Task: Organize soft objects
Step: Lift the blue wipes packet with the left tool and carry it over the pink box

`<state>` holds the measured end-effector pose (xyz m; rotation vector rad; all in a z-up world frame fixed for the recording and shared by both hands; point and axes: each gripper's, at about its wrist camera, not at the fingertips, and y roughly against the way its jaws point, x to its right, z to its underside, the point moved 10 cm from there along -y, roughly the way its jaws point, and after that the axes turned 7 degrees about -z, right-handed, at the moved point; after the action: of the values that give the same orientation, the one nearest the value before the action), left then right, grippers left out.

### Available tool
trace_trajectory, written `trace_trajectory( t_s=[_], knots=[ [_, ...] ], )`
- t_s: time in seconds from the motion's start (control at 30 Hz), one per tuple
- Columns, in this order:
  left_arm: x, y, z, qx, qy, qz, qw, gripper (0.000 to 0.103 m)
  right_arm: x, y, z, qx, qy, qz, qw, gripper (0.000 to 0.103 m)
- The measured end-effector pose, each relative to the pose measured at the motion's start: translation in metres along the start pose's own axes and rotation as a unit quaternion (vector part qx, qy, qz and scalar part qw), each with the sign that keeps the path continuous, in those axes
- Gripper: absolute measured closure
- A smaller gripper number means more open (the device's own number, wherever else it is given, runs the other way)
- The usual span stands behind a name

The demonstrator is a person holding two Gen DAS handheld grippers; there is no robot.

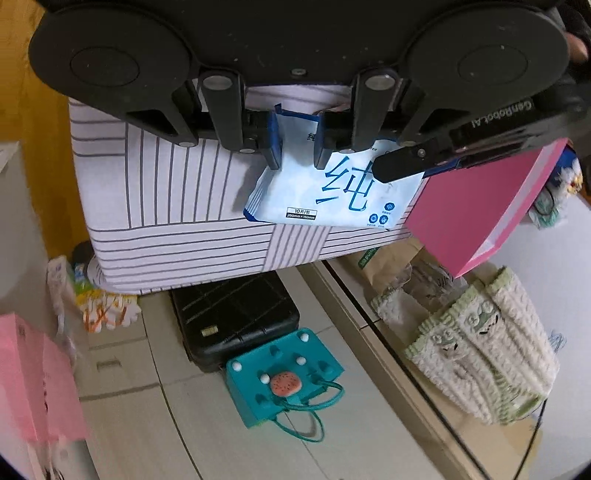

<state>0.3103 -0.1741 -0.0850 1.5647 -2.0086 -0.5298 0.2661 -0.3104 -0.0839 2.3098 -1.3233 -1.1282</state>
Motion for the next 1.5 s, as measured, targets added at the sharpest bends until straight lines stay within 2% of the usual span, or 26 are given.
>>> trace_trajectory(
  t_s=[0.1, 0.2, 0.3, 0.37, 0.4, 0.47, 0.57, 0.6, 0.63, 0.67, 0.73, 0.8, 1.0, 1.2, 1.3, 1.37, 1.5],
  knots=[
    [-0.002, 0.013, 0.004, 0.002, 0.003, 0.007, 1.0000, 0.071, -0.010, 0.007, 0.004, 0.001, 0.015, 0.001, 1.000, 0.081],
    [-0.004, 0.016, 0.007, -0.001, 0.002, 0.016, 0.9999, 0.066, -0.015, 0.012, 0.003, 0.006, 0.015, -0.001, 1.000, 0.081],
    [-0.007, 0.017, 0.007, -0.003, 0.005, 0.016, 0.9998, 0.062, -0.016, 0.013, 0.005, 0.004, 0.014, -0.006, 1.000, 0.085],
    [-0.009, 0.018, 0.007, -0.007, 0.003, 0.021, 0.9998, 0.053, -0.018, 0.013, 0.007, -0.001, 0.017, -0.013, 1.000, 0.088],
    [-0.011, 0.019, 0.008, -0.009, 0.003, 0.020, 0.9997, 0.046, -0.018, 0.012, 0.008, -0.004, 0.016, -0.014, 1.000, 0.090],
    [-0.015, 0.021, 0.008, -0.011, -0.001, 0.011, 0.9999, 0.045, -0.015, 0.010, 0.011, -0.010, 0.012, -0.014, 1.000, 0.092],
    [-0.021, 0.024, 0.006, -0.002, 0.003, -0.007, 1.0000, 0.048, -0.008, 0.005, 0.014, -0.018, -0.004, -0.019, 1.000, 0.092],
    [-0.022, 0.026, 0.005, 0.002, 0.001, -0.008, 1.0000, 0.052, -0.005, 0.003, 0.016, -0.019, -0.009, -0.017, 1.000, 0.092],
    [-0.021, 0.026, 0.005, 0.001, -0.008, -0.005, 1.0000, 0.060, -0.003, 0.002, 0.017, -0.019, -0.013, -0.014, 1.000, 0.092],
    [-0.021, 0.023, 0.007, -0.010, -0.011, -0.008, 0.9999, 0.065, -0.001, 0.001, 0.018, -0.021, -0.018, -0.015, 1.000, 0.088],
    [-0.023, 0.020, 0.011, -0.020, -0.016, -0.016, 0.9995, 0.074, 0.001, 0.000, 0.020, -0.021, -0.033, -0.020, 0.999, 0.088],
    [-0.024, 0.018, 0.014, -0.025, -0.029, -0.031, 0.9988, 0.080, 0.003, -0.001, 0.023, -0.028, -0.041, -0.022, 0.999, 0.084],
    [-0.027, 0.013, 0.017, -0.040, -0.012, -0.044, 0.9982, 0.078, 0.007, -0.013, 0.032, -0.049, -0.060, -0.029, 0.997, 0.078],
    [-0.024, 0.004, 0.020, -0.054, 0.002, -0.029, 0.9981, 0.079, 0.002, -0.017, 0.032, -0.058, -0.064, -0.050, 0.995, 0.078],
    [-0.021, 0.005, 0.021, -0.053, 0.006, -0.031, 0.9981, 0.081, 0.001, -0.016, 0.032, -0.057, -0.060, -0.039, 0.996, 0.081],
    [-0.016, 0.011, 0.019, -0.046, -0.012, -0.035, 0.9983, 0.085, -0.001, -0.013, 0.031, -0.058, -0.050, -0.030, 0.997, 0.083],
    [-0.005, 0.028, 0.010, -0.027, -0.046, -0.036, 0.9979, 0.085, -0.012, -0.002, 0.023, -0.045, -0.015, -0.010, 0.999, 0.084]
  ],
)
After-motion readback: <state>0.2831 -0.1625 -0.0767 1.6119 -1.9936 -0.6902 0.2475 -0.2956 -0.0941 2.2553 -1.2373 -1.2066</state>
